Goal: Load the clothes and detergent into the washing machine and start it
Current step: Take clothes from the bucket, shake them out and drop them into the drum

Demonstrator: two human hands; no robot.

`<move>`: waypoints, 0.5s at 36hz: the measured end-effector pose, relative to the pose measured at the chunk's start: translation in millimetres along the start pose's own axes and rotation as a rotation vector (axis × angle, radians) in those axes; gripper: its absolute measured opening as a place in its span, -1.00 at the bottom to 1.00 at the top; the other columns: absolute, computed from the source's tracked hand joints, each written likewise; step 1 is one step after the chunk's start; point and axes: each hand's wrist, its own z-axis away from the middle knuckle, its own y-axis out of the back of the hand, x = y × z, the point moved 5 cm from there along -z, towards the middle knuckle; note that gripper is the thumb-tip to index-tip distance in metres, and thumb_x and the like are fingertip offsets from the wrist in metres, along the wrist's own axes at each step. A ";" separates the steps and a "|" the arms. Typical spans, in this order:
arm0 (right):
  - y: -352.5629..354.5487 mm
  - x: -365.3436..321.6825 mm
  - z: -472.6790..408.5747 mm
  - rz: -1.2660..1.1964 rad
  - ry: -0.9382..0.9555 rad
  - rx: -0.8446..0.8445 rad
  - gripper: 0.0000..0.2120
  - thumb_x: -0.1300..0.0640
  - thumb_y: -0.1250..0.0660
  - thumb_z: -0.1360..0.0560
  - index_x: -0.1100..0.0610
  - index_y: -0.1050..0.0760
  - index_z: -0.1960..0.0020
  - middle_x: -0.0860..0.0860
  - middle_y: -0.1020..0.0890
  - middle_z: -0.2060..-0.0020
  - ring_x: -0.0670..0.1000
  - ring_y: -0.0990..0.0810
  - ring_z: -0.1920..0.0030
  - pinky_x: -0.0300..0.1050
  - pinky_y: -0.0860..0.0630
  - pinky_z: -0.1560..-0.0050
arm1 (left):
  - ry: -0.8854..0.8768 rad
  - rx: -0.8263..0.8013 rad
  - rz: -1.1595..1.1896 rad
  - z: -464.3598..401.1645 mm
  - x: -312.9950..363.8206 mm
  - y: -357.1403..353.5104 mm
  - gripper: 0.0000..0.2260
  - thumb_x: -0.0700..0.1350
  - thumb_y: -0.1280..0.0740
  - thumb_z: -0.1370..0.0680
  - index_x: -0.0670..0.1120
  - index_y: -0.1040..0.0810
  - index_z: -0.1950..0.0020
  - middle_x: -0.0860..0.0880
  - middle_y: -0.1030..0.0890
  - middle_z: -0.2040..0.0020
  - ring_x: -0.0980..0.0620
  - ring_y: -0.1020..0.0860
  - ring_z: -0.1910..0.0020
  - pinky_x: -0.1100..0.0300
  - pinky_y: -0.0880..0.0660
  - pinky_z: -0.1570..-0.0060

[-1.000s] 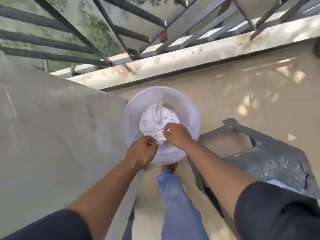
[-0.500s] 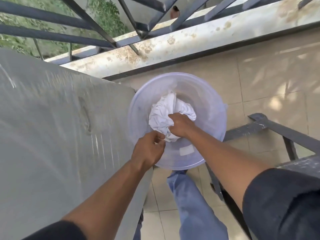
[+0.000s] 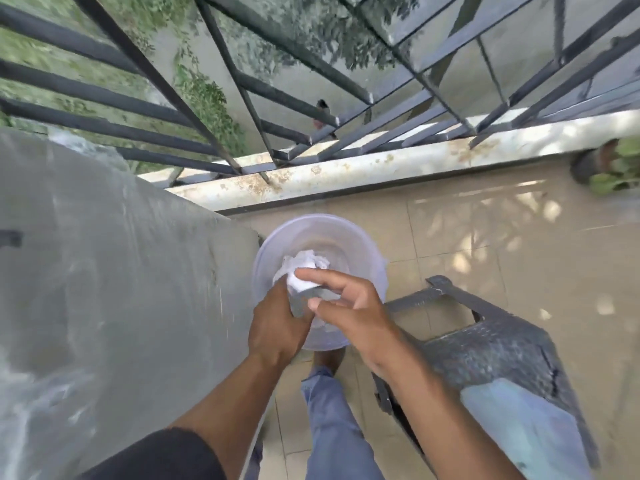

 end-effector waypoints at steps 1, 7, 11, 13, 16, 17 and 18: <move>-2.8 -16.2 17.1 -0.036 0.033 -0.004 -0.63 0.28 -0.39 -0.53 0.05 -0.66 -0.31 -0.06 -0.67 -0.29 -0.05 -0.62 -0.33 -0.09 -0.54 -0.36 | -0.036 0.031 0.025 8.9 7.1 7.6 -0.56 0.14 -0.31 -0.59 0.19 -0.49 -0.48 0.13 -0.66 -0.32 -0.01 -0.62 -0.30 0.01 -0.57 -0.21; -10.4 -81.7 98.9 -0.104 0.172 -0.015 -0.66 0.41 -0.36 -0.57 0.12 -0.68 -0.25 0.06 -0.73 -0.18 -0.03 -0.66 -0.26 -0.21 -0.54 -0.22 | -0.026 0.091 0.037 54.5 35.9 44.2 -0.64 0.11 -0.24 -0.57 0.18 -0.54 -0.36 0.12 -0.69 -0.21 -0.08 -0.65 -0.19 0.08 -0.50 -0.04; -4.0 -107.2 132.7 -0.067 0.252 0.075 -0.66 0.28 -0.39 -0.50 0.07 -0.70 -0.23 0.02 -0.72 -0.22 -0.05 -0.66 -0.25 -0.22 -0.55 -0.22 | -0.057 0.144 -0.017 79.9 42.1 67.4 -0.57 0.06 -0.15 -0.46 0.10 -0.60 -0.27 -0.02 -0.73 -0.10 -0.21 -0.65 -0.10 0.08 -0.44 0.09; 0.7 -119.1 147.6 -0.054 0.281 0.133 -0.67 0.32 -0.41 -0.51 0.11 -0.69 -0.23 0.02 -0.72 -0.21 -0.08 -0.68 -0.17 -0.28 -0.55 -0.13 | -0.050 0.191 -0.041 92.1 40.8 81.8 -0.73 -0.10 -0.23 -0.56 0.07 -0.65 -0.17 -0.05 -0.74 -0.04 -0.22 -0.66 -0.05 0.10 -0.42 0.13; 10.1 -129.5 165.4 0.022 0.286 0.260 -0.68 0.24 -0.42 -0.47 0.07 -0.69 -0.21 -0.07 -0.73 -0.17 -0.08 -0.70 0.01 -0.16 -0.59 -0.07 | -0.097 0.250 -0.041 110.6 50.6 104.0 -0.78 -0.18 -0.29 -0.65 0.02 -0.70 -0.15 -0.02 -0.76 -0.03 -0.15 -0.68 -0.03 0.14 -0.39 0.14; 14.3 -131.0 169.3 0.077 0.277 0.315 -0.69 0.22 -0.43 -0.48 0.04 -0.70 -0.19 -0.10 -0.74 -0.13 -0.03 -0.70 -0.01 -0.05 -0.61 -0.10 | -0.133 0.270 -0.020 116.8 57.6 113.2 -0.79 -0.16 -0.28 -0.68 0.02 -0.69 -0.17 0.00 -0.75 -0.04 -0.11 -0.67 -0.03 0.16 -0.36 0.13; 18.5 -131.4 171.7 0.148 0.261 0.365 -0.71 0.24 -0.44 -0.51 -0.01 -0.71 -0.17 -0.14 -0.74 -0.09 -0.01 -0.71 -0.03 0.01 -0.62 -0.12 | -0.168 0.281 0.006 122.8 65.4 123.1 -0.79 -0.13 -0.26 -0.70 0.03 -0.69 -0.18 0.03 -0.75 -0.05 -0.07 -0.67 -0.02 0.18 -0.36 0.12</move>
